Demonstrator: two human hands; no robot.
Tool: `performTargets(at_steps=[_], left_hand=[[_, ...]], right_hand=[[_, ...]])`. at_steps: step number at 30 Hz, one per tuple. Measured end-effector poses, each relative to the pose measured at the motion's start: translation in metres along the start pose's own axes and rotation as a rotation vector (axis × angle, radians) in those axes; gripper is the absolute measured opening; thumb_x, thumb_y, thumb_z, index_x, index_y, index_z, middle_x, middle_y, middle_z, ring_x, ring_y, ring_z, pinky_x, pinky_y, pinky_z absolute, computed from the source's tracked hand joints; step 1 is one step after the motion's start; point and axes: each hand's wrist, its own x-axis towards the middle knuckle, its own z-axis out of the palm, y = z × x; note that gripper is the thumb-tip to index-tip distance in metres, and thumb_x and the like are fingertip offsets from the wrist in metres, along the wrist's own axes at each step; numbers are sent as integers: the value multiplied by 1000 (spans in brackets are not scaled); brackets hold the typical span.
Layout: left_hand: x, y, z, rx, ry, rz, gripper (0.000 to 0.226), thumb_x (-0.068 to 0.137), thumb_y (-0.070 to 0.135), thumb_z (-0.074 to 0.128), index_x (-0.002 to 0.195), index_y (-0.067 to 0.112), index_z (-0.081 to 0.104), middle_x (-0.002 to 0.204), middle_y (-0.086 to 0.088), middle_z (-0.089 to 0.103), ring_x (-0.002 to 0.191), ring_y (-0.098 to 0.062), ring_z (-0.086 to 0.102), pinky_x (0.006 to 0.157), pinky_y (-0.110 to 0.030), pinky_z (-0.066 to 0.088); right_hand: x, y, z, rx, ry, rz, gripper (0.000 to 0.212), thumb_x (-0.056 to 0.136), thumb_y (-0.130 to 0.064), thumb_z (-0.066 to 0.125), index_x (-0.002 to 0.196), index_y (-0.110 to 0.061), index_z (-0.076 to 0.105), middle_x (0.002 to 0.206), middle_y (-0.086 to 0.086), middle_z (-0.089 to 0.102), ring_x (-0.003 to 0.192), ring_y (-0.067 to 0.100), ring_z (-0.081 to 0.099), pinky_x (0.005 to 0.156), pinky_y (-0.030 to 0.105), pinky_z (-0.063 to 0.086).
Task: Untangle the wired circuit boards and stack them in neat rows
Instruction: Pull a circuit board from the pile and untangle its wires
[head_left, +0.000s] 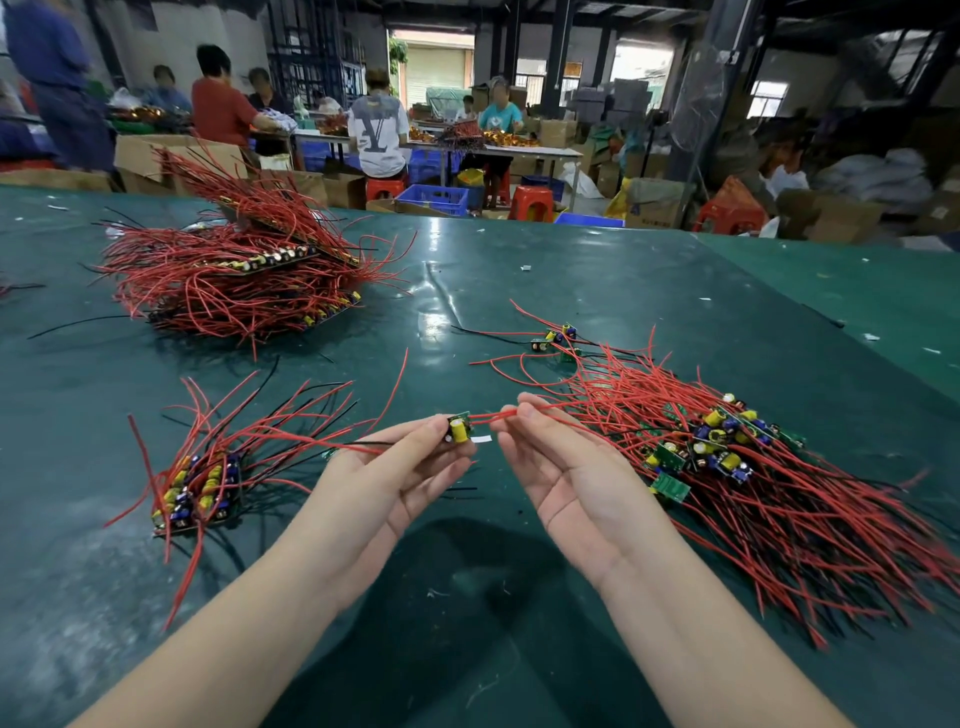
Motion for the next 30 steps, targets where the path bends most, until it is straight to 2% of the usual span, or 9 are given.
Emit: performTargets(at_steps=[9,13,18,26,30], left_hand=[[1,3,2,-63,-24,-57,17,69,21,67,71,7,78,82,-10,73,75,-14,72,66,-19,56],[-1,3,1,-23,-20,41,19,72,16,65,81,3,75,86,-14,73,76,-17,71,66,-21,57],[-3,1,2,57,26,182,17,68,17,68,78,5,74,84,-15,73,74,-18,70,69,-23,57],[-5,-2,2,139,28,176,29,64,20,72,86,0,72,86,-17,73,76,-21,71,70,-23,57],[-5,-1,3,124,16,134,22,66,17,70,81,3,75,87,-18,74,77,-21,72,68,-22,57]], right_hand=[[-2,-6,2,99,-52,187,8,64,-4,72,70,-5,77,80,10,74,72,17,74,57,19,57],[2,-6,-2,-24,-56,77,9,63,-4,72,69,-8,78,80,12,74,72,19,73,58,19,56],[4,0,-6,-184,-49,-8,12,58,-2,76,68,-9,76,78,16,72,68,25,72,60,24,57],[2,2,-5,-220,-13,10,11,54,-5,77,64,-11,77,72,11,72,60,16,70,52,19,54],[0,3,-4,-204,15,-4,11,54,-8,78,63,-14,77,71,6,73,56,10,68,49,15,51]])
